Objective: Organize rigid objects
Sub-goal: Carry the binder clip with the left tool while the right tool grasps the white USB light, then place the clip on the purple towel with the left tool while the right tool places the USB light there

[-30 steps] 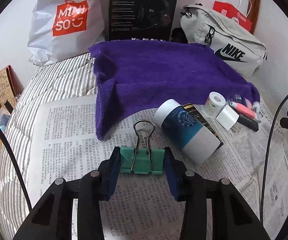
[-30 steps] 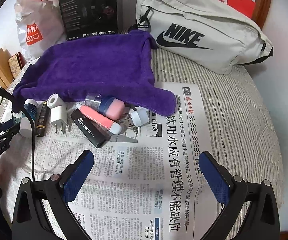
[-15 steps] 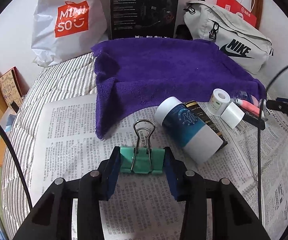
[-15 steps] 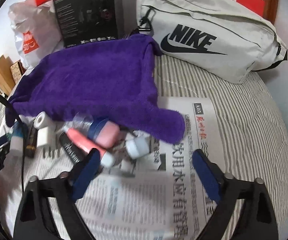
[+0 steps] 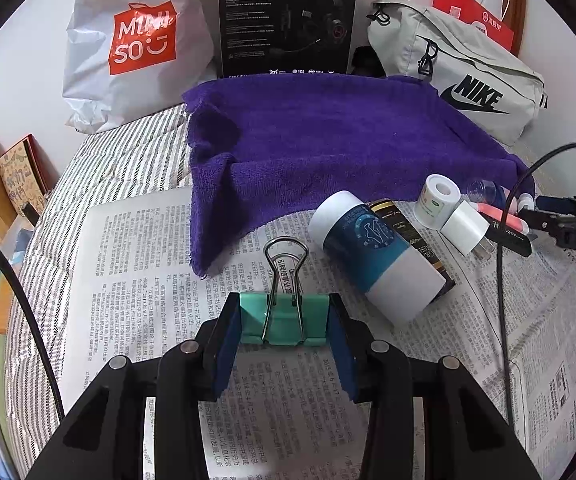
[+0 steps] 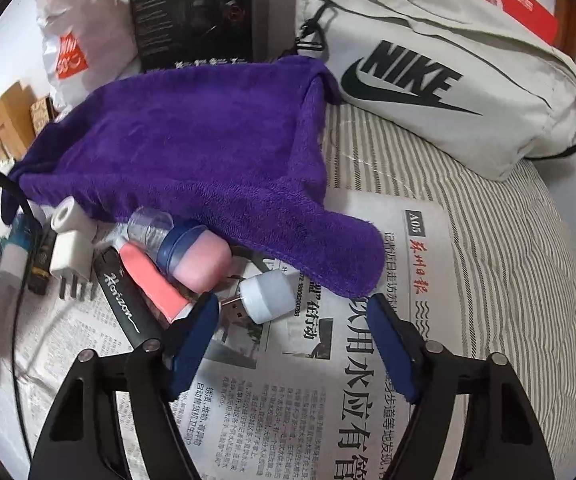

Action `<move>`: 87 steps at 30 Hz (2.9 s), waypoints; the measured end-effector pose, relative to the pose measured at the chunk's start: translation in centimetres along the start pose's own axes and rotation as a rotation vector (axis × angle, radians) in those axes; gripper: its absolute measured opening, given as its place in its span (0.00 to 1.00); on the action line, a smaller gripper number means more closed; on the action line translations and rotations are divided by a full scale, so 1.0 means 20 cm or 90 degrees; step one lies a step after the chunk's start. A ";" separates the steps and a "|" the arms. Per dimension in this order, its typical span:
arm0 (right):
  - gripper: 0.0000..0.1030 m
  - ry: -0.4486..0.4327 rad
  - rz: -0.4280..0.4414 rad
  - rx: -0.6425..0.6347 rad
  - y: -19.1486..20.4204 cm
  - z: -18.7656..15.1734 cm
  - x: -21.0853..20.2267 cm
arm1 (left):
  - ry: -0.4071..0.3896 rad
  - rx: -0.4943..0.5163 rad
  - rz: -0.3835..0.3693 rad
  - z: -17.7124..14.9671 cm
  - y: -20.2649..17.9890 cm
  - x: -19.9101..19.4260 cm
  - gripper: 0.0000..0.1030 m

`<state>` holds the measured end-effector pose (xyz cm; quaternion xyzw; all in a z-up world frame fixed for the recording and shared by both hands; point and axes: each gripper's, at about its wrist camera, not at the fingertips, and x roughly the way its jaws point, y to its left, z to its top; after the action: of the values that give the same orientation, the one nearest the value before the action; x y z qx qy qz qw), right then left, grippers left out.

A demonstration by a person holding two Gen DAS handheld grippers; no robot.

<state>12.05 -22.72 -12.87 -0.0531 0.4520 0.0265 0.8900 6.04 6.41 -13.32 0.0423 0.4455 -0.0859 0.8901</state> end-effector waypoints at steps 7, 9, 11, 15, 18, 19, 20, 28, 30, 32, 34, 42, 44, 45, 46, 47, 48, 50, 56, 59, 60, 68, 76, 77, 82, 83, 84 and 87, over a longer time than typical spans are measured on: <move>0.35 -0.025 0.025 -0.028 0.03 0.00 -0.01 | -0.003 -0.001 0.000 0.00 0.00 0.00 0.38; 0.35 -0.022 0.019 -0.038 0.04 0.00 -0.01 | -0.001 -0.002 -0.001 0.00 0.00 -0.01 0.38; 0.35 -0.016 0.022 -0.034 0.04 0.00 -0.02 | 0.002 -0.003 -0.002 -0.01 -0.01 -0.01 0.38; 0.35 -0.007 0.033 -0.017 0.02 -0.03 -0.03 | 0.000 -0.010 -0.002 -0.01 -0.01 -0.02 0.38; 0.35 0.007 0.040 -0.010 0.01 -0.02 -0.04 | 0.007 -0.015 -0.008 -0.01 -0.01 -0.03 0.38; 0.35 0.004 0.041 -0.006 0.00 -0.02 -0.06 | 0.009 -0.019 -0.010 -0.02 -0.01 -0.04 0.38; 0.35 0.004 0.043 -0.004 -0.01 -0.02 -0.06 | 0.012 -0.026 -0.014 -0.02 0.00 -0.04 0.38; 0.35 -0.021 0.044 0.006 -0.04 0.02 -0.18 | -0.001 -0.033 -0.016 0.03 0.00 -0.16 0.38; 0.35 -0.026 0.046 0.006 -0.04 0.04 -0.21 | -0.008 -0.031 -0.009 0.05 0.00 -0.21 0.38; 0.35 -0.037 0.045 0.007 -0.05 0.06 -0.24 | -0.015 -0.027 -0.006 0.07 0.01 -0.25 0.38; 0.35 -0.043 0.050 0.007 -0.05 0.08 -0.26 | -0.021 -0.028 -0.003 0.09 0.02 -0.29 0.38; 0.35 -0.075 0.053 -0.006 -0.03 0.20 -0.32 | -0.055 -0.033 0.002 0.24 0.09 -0.42 0.38; 0.35 -0.080 0.057 -0.007 -0.02 0.24 -0.33 | -0.064 -0.031 0.000 0.30 0.09 -0.43 0.38; 0.35 -0.081 0.057 -0.010 -0.01 0.26 -0.32 | -0.066 -0.030 -0.003 0.32 0.09 -0.42 0.38; 0.35 -0.083 0.054 -0.011 -0.01 0.29 -0.32 | -0.068 -0.031 -0.005 0.36 0.09 -0.41 0.38; 0.35 -0.082 0.054 -0.013 0.00 0.30 -0.31 | -0.071 -0.034 -0.003 0.39 0.09 -0.40 0.38; 0.35 -0.080 0.054 -0.017 0.00 0.33 -0.30 | -0.076 -0.037 -0.001 0.41 0.09 -0.39 0.38; 0.35 -0.083 0.053 -0.021 0.02 0.37 -0.29 | -0.069 -0.038 -0.014 0.48 0.09 -0.34 0.38; 0.35 -0.081 0.056 -0.019 0.03 0.52 -0.21 | -0.059 -0.040 -0.035 0.63 0.07 -0.18 0.38; 0.35 -0.080 0.060 -0.016 0.04 0.59 -0.16 | -0.046 -0.046 -0.043 0.70 0.07 -0.10 0.38; 0.35 -0.082 0.062 -0.014 0.04 0.61 -0.14 | -0.043 -0.049 -0.045 0.73 0.07 -0.07 0.38; 0.35 -0.066 0.072 -0.012 0.07 0.76 0.07 | -0.006 -0.062 -0.044 0.86 0.09 0.18 0.38; 0.35 -0.022 0.058 -0.038 0.12 0.90 0.38 | 0.034 -0.088 -0.050 0.93 0.11 0.45 0.38; 0.35 -0.018 0.054 -0.039 0.12 0.92 0.40 | 0.039 -0.088 -0.050 0.93 0.11 0.47 0.38; 0.35 0.012 0.037 -0.040 0.14 0.96 0.52 | 0.056 -0.087 -0.058 0.97 0.09 0.56 0.38; 0.35 0.016 0.034 -0.042 0.14 0.97 0.53 | 0.060 -0.086 -0.055 0.98 0.08 0.57 0.38; 0.35 0.018 0.033 -0.043 0.14 0.97 0.54 | 0.059 -0.086 -0.051 0.98 0.08 0.58 0.38; 0.35 0.036 0.030 -0.046 0.14 0.98 0.59 | 0.067 -0.080 -0.042 0.99 0.08 0.62 0.38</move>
<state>34.44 -17.57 -11.16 -0.0750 0.4766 0.0620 0.8737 29.18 3.60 -11.38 -0.0234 0.4976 -0.0845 0.8630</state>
